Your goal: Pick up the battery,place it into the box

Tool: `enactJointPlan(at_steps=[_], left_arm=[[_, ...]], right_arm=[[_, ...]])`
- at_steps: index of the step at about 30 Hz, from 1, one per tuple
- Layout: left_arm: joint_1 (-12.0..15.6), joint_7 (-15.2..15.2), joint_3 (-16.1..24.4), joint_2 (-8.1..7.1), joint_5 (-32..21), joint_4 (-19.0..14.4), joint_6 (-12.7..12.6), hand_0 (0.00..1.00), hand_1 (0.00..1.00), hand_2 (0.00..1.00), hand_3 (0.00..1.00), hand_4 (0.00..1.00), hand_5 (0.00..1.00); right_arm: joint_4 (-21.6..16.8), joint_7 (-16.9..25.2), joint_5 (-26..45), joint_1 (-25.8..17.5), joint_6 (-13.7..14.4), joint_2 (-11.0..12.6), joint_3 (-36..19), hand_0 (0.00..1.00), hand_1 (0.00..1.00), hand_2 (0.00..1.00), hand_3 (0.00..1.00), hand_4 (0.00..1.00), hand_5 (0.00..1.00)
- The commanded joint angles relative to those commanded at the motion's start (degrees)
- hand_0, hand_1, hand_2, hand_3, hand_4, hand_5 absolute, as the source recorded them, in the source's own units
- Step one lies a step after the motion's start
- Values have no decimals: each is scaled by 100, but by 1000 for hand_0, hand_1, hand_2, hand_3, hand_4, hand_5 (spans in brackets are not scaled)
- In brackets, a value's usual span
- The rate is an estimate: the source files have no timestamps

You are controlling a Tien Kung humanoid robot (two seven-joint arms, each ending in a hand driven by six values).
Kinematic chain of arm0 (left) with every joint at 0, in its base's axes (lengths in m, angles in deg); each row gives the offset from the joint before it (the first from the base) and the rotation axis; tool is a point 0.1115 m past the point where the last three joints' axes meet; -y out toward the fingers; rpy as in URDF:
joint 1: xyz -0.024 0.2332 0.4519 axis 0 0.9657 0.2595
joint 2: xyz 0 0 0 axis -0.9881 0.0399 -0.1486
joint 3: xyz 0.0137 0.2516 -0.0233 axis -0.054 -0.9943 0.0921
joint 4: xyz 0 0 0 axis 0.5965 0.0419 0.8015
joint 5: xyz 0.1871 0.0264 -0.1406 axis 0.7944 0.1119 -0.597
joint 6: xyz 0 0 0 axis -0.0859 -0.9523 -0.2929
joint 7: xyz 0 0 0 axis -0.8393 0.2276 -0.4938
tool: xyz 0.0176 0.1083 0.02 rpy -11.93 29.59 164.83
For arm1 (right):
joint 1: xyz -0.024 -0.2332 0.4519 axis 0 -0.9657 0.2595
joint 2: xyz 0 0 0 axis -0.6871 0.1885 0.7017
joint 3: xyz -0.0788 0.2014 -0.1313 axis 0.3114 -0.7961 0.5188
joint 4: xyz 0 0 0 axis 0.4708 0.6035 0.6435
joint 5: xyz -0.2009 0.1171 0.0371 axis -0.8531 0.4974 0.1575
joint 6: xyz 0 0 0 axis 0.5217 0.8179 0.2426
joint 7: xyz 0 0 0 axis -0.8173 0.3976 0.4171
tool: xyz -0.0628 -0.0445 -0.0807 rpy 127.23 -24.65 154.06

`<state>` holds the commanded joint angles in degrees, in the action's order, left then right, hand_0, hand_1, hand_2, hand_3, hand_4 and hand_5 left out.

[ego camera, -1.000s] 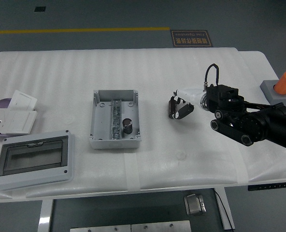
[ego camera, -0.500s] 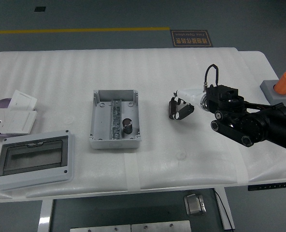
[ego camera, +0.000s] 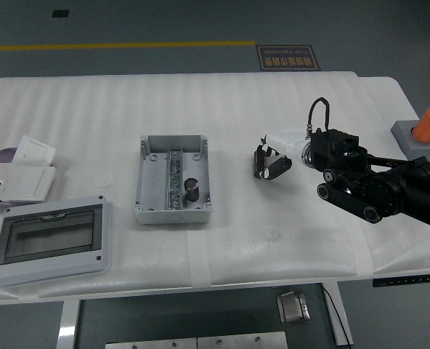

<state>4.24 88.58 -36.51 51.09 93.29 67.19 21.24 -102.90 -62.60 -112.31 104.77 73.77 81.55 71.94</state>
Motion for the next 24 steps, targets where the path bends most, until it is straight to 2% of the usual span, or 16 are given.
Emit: enactJointPlan(at_steps=[1, 2, 6, 7, 8, 14, 18, 24], left_arm=[[0, -1, 3, 0, 0, 0, 0, 645, 646, 521, 570, 583, 471], [1, -1, 3, 1, -2, 0, -1, 645, 646, 522, 573, 584, 473], [20, -1, -13, 11, -28, 6, -2, 645, 646, 522, 573, 584, 473], [29, -1, -23, 14, -40, 8, -3, 645, 646, 522, 573, 584, 473], [37, 0, -34, 17, -52, 10, -3, 645, 646, 524, 575, 583, 475], [85, 4, -94, 37, -129, 25, -1, 646, 646, 525, 577, 585, 477], [106, 6, -109, 53, -147, 28, 2, 646, 646, 525, 577, 585, 477], [130, 9, -132, 63, -155, 29, 7, 645, 646, 525, 576, 585, 476]], right_arm=[[-11, 2, 6, -6, 32, 7, 17, 723, 647, 629, 621, 518, 2], [-26, 3, 20, -12, 72, 16, 40, 710, 645, 592, 566, 436, 2], [-258, -28, 148, -54, 451, 129, 206, 710, 645, 592, 566, 436, 2], [-359, -54, 127, -64, 515, 169, 158, 710, 645, 592, 566, 436, 2], [-449, -76, 95, -72, 550, 200, 99, 702, 641, 543, 557, 391, 2], [-1171, -310, -317, -238, 630, 320, -629, 698, 642, 541, 558, 393, 2], [-1672, -465, -546, -465, 720, 228, -1163, 698, 642, 541, 558, 393, 2], [-2436, -598, -768, -786, 823, -90, -1900, 701, 642, 540, 560, 389, 2]])
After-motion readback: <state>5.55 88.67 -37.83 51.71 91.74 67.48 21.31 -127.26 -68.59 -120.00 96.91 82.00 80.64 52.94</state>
